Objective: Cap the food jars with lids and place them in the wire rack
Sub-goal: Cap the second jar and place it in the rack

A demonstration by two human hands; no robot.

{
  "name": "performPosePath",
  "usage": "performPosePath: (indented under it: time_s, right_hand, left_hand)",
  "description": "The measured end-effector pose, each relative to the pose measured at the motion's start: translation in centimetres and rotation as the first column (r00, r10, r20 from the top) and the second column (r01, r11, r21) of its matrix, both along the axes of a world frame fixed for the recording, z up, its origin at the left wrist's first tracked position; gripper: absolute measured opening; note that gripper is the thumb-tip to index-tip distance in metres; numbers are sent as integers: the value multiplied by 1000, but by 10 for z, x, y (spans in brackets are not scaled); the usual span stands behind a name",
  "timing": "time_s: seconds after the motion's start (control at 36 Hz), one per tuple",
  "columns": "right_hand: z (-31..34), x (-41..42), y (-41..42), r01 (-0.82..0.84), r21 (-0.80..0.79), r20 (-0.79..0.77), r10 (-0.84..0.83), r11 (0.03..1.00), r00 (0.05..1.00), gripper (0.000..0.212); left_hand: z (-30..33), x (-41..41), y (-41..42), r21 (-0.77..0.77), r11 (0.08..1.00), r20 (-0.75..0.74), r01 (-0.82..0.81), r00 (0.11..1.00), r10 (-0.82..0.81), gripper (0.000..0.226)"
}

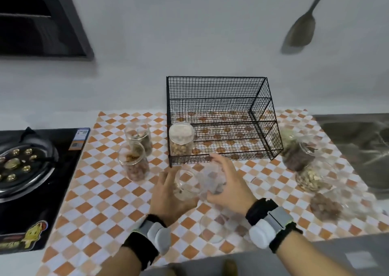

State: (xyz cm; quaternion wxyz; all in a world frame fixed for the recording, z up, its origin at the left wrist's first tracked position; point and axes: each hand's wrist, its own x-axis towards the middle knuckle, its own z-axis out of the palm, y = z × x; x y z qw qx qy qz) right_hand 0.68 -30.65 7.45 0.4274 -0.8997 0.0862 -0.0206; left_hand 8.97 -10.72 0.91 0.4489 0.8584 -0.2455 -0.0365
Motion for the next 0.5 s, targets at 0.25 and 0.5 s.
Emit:
performPosePath:
  time_s: [0.25, 0.5]
  right_hand:
    - [13, -15, -49, -110, 70, 39, 107, 991, 993, 95]
    - [29, -21, -109, -249, 37, 42, 248, 968, 968, 75]
  left_hand:
    - [19, -15, -60, 113, 993, 62, 36, 997, -43, 101]
    - [37, -38, -122, 184, 981, 115, 55, 990, -77, 100]
